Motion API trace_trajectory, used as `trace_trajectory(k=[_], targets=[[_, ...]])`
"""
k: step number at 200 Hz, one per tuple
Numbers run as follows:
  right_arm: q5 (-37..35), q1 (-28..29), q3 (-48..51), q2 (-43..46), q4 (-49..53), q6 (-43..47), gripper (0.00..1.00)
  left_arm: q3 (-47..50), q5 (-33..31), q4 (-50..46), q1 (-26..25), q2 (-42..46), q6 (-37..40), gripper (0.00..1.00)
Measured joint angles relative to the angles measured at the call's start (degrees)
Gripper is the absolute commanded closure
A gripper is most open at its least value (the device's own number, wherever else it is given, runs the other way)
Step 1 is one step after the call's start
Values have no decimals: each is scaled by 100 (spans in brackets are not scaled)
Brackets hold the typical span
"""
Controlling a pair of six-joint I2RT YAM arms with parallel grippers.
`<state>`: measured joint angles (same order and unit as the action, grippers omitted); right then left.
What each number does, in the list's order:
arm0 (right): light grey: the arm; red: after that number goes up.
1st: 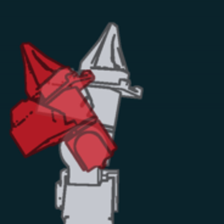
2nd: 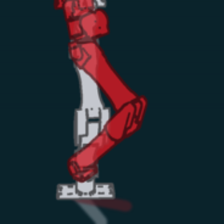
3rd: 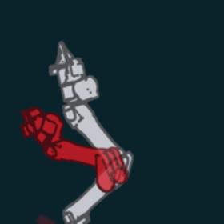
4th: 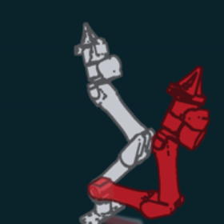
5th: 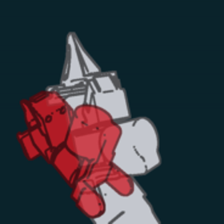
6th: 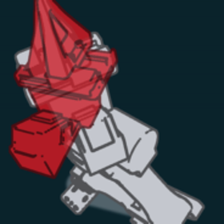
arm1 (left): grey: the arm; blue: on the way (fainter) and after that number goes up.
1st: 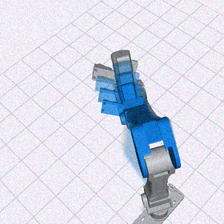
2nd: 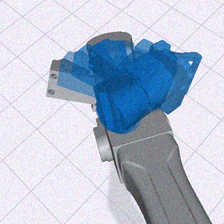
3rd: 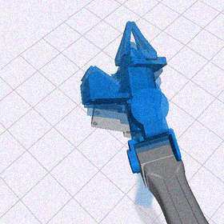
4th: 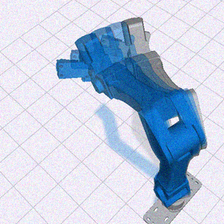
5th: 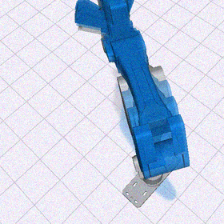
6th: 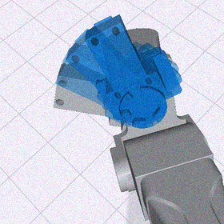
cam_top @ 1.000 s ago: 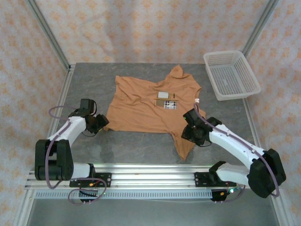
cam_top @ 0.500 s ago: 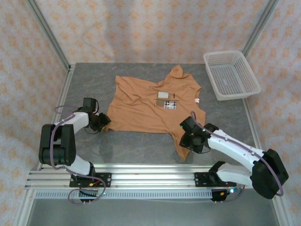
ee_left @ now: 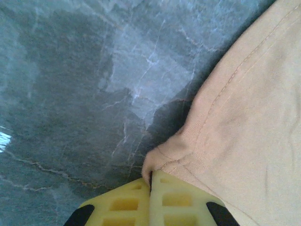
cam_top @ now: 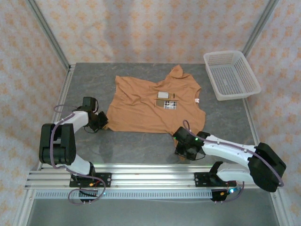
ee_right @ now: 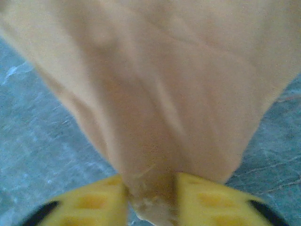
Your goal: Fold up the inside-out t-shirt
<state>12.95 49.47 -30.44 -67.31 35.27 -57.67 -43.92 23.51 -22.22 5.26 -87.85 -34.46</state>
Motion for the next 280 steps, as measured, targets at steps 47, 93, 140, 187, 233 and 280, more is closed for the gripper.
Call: trace_trajectory(k=[47, 93, 140, 187, 233, 280], targets=[[-448, -236, -428, 291, 739, 170, 100, -621, -190, -540, 0, 219, 0, 100], [-1115, -1711, -2662, 1117, 1720, 1222, 100, -2020, -669, -1268, 0, 1082, -4, 100], [-1325, -2409, -4629, 542, 2153, 2155, 100, -2922, -756, -1473, -4, 1615, -22, 100], [-1296, -2946, -6537, -647, 2439, 2752, 100, -3908, -699, -1928, -166, 1121, -66, 100], [-1082, -3053, -9226, -1346, 2870, 3215, 100, -5880, -562, -2396, -256, 1191, -11, 100], [-667, -3056, -9923, -396, 3324, 3311, 100, -6293, -671, -2487, -256, 2852, 11, 100]])
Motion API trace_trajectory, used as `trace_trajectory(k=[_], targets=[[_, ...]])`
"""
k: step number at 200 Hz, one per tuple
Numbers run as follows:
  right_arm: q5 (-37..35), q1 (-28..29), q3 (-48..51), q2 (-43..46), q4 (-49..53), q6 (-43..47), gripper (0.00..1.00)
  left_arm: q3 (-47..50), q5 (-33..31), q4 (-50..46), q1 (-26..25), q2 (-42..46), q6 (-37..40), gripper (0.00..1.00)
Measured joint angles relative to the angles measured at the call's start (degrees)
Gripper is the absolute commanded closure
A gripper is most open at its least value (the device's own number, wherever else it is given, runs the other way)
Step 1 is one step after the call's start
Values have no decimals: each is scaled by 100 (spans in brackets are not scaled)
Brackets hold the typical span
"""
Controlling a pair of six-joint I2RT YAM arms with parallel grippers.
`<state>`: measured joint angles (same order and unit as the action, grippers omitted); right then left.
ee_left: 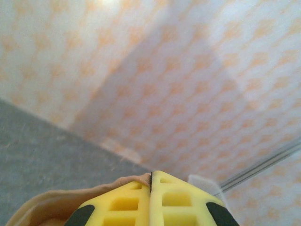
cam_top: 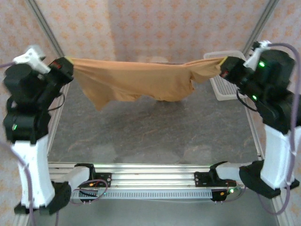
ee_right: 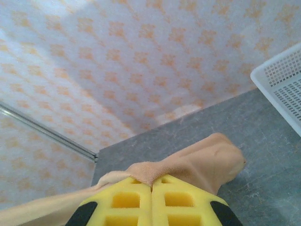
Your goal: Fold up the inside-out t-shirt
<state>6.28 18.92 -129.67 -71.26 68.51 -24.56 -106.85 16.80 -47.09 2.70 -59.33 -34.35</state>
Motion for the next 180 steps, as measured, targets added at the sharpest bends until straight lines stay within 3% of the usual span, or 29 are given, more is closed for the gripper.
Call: trace_trajectory(k=[32, 66, 101, 139, 147, 156, 160, 168, 180], targets=[[-105, 0, -533, 264, 190, 142, 100, -332, -39, 52, 0, 420, 44, 100], [-525, 0, -658, -103, 186, 393, 100, 7, -39, 212, 0, -133, 120, 100], [-892, -107, -651, -1355, -125, 695, 100, 649, -39, 706, 0, -1412, 122, 100], [-780, -592, -916, -3390, -511, 798, 100, 905, -83, 1182, 0, -3191, 122, 100], [-737, -695, -1231, -3915, -503, 796, 83, 778, -79, 1211, 0, -3624, 125, 96], [-601, -809, -1727, -4603, -538, 748, 53, 514, -79, 1220, 0, -4183, 146, 59], [-568, -850, -1952, -4846, -520, 763, 43, 348, -74, 1193, -2, -4406, 140, 49], [-439, -938, -2433, -5431, -542, 710, 32, -15, -79, 1165, -11, -4907, 138, 36], [-258, -1036, -2896, -6074, -575, 573, 28, -675, -109, 1082, -22, -5676, 142, 32]])
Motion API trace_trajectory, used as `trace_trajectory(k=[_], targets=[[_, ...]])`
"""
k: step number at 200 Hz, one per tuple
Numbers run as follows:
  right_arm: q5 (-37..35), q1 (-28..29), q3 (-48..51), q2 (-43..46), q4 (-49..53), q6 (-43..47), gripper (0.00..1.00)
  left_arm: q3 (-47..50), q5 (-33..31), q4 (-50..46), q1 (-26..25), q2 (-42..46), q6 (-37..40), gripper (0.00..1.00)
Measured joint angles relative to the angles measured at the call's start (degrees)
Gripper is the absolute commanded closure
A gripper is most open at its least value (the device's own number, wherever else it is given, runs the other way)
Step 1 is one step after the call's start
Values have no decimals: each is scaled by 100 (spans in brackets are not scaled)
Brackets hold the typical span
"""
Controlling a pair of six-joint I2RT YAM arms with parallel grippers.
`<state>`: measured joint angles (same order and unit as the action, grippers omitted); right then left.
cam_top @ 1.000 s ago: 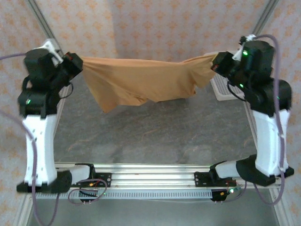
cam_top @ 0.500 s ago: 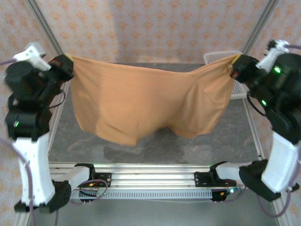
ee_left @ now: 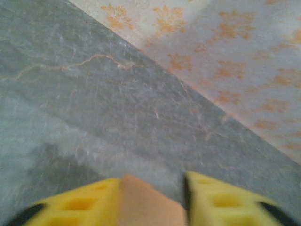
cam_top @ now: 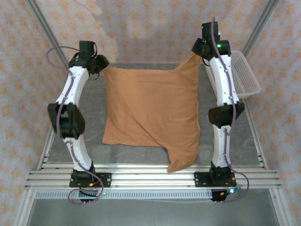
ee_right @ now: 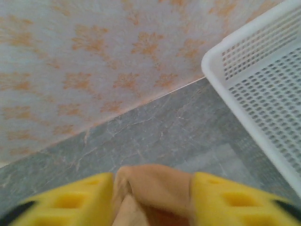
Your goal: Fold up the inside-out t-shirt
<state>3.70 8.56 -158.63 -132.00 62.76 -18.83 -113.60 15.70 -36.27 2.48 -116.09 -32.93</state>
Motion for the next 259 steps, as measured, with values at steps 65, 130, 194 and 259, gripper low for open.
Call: trace_trajectory(k=[65, 130, 194, 259], targets=[[509, 28, 2212, 173, 7, -470, 34, 1596, -151, -87, -682, 691, -15, 33], [944, 448, 5565, 1222, -1084, -697, 43, 3875, 501, 903, -1480, 1392, -199, 32], [1078, 334, 4920, -74, -1423, -868, 42, 3082, 476, 826, -1158, -131, -153, 29], [1543, 28, 861, -2402, -1202, -1043, 42, 844, 315, 798, -809, -1604, -59, 9]])
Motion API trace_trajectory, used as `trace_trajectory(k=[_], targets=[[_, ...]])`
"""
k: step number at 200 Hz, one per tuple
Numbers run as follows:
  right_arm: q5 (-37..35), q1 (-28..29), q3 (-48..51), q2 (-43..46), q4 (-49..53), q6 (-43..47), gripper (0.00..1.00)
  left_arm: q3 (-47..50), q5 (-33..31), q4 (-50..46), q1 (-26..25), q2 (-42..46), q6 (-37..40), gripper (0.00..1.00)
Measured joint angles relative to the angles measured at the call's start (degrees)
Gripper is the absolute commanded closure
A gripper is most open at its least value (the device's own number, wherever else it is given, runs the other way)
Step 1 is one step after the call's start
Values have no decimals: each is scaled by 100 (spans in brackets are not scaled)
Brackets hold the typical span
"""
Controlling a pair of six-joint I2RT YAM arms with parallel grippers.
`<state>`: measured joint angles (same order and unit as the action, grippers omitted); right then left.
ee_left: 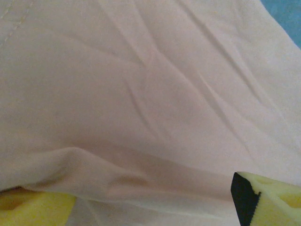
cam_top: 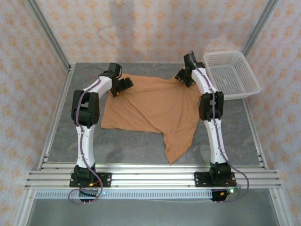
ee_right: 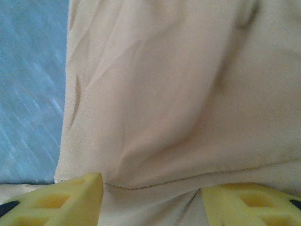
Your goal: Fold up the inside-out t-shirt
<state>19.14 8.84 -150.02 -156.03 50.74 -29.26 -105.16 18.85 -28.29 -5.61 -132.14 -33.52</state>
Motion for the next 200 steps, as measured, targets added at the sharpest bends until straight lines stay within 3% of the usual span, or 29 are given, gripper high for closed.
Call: trace_trajectory(k=[25, 51, 72, 108, 145, 200], targets=[[391, -144, -649, -380, -70, -234, 42, -675, -33, -170, 48, -361, 81, 0], [601, -225, -212, -114, -63, -203, 40, -232, -203, -227, 50, -11, 219, 0], [614, -170, 918, 682, 57, 15, 38, 962, -306, -195, 50, 977, 254, 0], [514, 315, 3289, 2815, -107, 293, 38, 3220, -319, 205, 50, 3510, 157, 0], [426, 962, 5742, 4811, -807, 267, 39, 4439, -168, 570, 120, 4605, 61, 29], [15, 1200, 8981, 6223, -1224, -212, 47, 5482, 116, 621, 852, 4736, -264, 42]])
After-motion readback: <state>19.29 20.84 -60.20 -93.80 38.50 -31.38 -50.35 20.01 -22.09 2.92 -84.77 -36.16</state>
